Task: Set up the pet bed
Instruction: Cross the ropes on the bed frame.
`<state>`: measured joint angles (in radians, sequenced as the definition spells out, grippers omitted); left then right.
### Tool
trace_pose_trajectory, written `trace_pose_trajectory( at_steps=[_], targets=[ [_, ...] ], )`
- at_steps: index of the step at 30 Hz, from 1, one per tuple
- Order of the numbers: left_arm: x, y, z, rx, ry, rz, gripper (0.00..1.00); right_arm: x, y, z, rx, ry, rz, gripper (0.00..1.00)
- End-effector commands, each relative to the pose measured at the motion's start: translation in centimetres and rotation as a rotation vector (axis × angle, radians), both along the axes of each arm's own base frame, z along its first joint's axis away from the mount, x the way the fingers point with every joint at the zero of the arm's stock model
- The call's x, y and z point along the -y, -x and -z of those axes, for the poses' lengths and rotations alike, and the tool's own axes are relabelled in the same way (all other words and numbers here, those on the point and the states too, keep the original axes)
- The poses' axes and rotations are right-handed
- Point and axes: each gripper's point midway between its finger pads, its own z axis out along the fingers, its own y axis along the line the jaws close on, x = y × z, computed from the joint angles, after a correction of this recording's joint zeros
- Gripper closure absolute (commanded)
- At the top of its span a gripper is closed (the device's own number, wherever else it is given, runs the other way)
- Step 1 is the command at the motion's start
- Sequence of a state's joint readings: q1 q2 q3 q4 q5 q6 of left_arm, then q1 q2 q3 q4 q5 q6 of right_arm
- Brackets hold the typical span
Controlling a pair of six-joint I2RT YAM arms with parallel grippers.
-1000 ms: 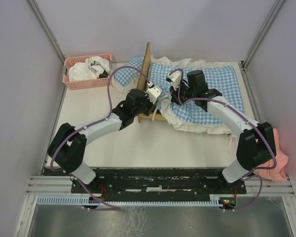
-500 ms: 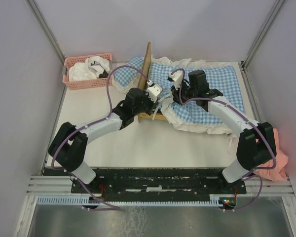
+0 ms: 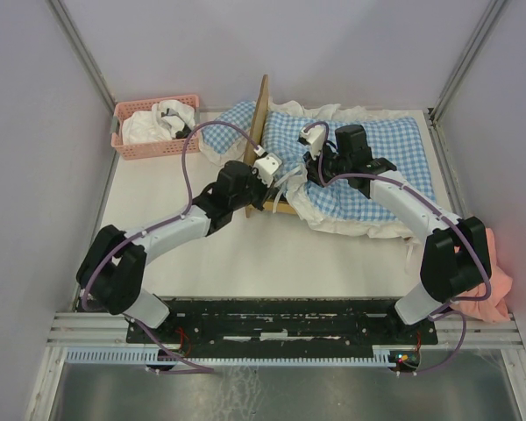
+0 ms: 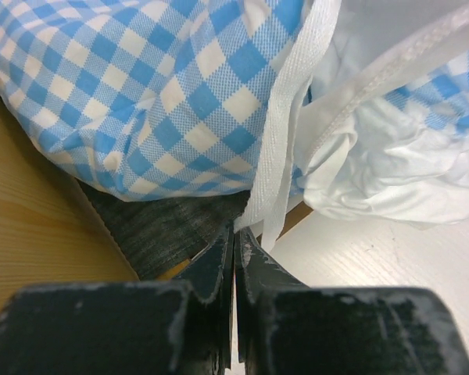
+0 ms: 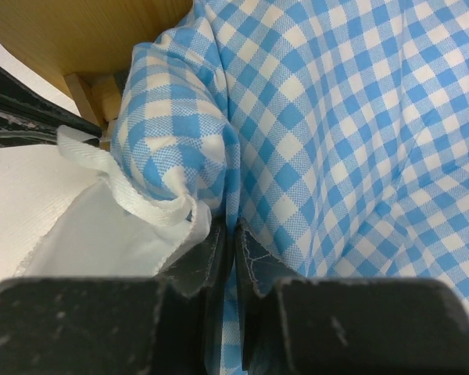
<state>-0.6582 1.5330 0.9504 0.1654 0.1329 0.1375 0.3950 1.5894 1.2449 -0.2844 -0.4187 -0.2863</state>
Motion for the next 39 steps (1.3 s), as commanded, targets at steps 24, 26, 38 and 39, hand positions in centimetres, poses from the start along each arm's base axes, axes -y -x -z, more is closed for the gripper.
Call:
trace_pose_trajectory(
  at_steps=[24, 26, 38, 39],
  targets=[
    [-0.8, -1.7, -1.2, 0.036, 0.085, -0.138, 0.95, -0.4, -0.3, -0.9, 0.015, -0.059, -0.001, 0.85],
    [0.1, -1.7, -2.3, 0.028, 0.147, -0.123, 0.95, -0.3, -0.5, -0.9, 0.019, -0.055, 0.006, 0.85],
    [0.9, -2.2, -1.5, -0.059, 0.248, -0.193, 0.97, 0.8, -1.4, -0.8, 0.046, -0.011, 0.054, 0.86],
    [0.7, -2.2, -1.3, -0.061, 0.246, -0.198, 0.97, 0.8, -1.4, -0.8, 0.047, -0.012, 0.054, 0.86]
  ],
)
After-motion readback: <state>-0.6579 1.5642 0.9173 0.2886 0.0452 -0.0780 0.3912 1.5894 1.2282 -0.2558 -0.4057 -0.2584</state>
